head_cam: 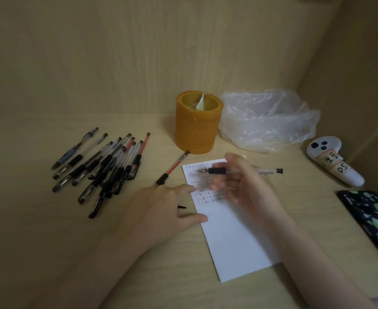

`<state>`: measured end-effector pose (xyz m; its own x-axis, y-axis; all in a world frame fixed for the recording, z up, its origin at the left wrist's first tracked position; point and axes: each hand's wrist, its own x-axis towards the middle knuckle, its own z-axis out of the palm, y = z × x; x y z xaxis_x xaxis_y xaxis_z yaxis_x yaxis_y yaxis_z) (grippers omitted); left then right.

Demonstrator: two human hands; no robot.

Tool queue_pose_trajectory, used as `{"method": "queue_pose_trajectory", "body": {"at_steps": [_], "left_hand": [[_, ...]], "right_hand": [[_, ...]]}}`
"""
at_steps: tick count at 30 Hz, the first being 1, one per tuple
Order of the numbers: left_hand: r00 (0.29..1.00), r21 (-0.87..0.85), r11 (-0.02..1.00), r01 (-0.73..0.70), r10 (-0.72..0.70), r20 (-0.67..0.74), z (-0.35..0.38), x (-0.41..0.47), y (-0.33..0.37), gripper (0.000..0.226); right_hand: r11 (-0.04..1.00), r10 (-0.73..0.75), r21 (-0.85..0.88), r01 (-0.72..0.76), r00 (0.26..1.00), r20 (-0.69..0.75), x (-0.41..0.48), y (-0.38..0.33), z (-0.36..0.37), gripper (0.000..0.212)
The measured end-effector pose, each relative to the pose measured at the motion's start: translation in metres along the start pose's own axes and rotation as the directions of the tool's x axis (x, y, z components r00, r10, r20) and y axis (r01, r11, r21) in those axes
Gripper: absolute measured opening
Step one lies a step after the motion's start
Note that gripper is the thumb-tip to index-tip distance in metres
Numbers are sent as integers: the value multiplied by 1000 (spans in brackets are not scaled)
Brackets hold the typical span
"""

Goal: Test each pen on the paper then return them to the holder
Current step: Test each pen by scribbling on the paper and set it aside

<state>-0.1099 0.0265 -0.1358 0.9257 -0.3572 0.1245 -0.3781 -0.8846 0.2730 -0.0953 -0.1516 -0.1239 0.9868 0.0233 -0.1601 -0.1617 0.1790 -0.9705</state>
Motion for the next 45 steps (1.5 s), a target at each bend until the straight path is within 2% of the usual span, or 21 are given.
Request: {"method": "queue_pose_trajectory", "body": {"at_steps": [3,6,12,17,21,26,45], "left_hand": [[1000,-24,1000,10,-11,-17,6,0,4,69],[999,-52,999,1,-4,-53,11,0,5,67],[998,-85,996,17,-22,-66,11,-1,5,66],[997,-131,990,48,-55,-51,13,0,3,67],[997,-138,989,61,-67,-41,14,1,3,67],[997,-154,986,61,-68,-38,13,0,4,67],[996,-144,987,77,-82,-27,16,0,2,68]], "right_hand": [[976,-109,-202,85,987,-114,-5,7,6,39],[973,-167,-183,138,973,-157,-5,14,8,40],[968,-179,-191,163,982,-68,-8,16,8,31],[933,-261,-293,210,954,-145,-6,21,10,44],[903,-304,-364,228,937,-169,-4,27,9,41],[887,-312,-403,224,935,-169,-3,31,8,31],[850,-341,-465,246,931,-130,-2,35,8,34]]}}
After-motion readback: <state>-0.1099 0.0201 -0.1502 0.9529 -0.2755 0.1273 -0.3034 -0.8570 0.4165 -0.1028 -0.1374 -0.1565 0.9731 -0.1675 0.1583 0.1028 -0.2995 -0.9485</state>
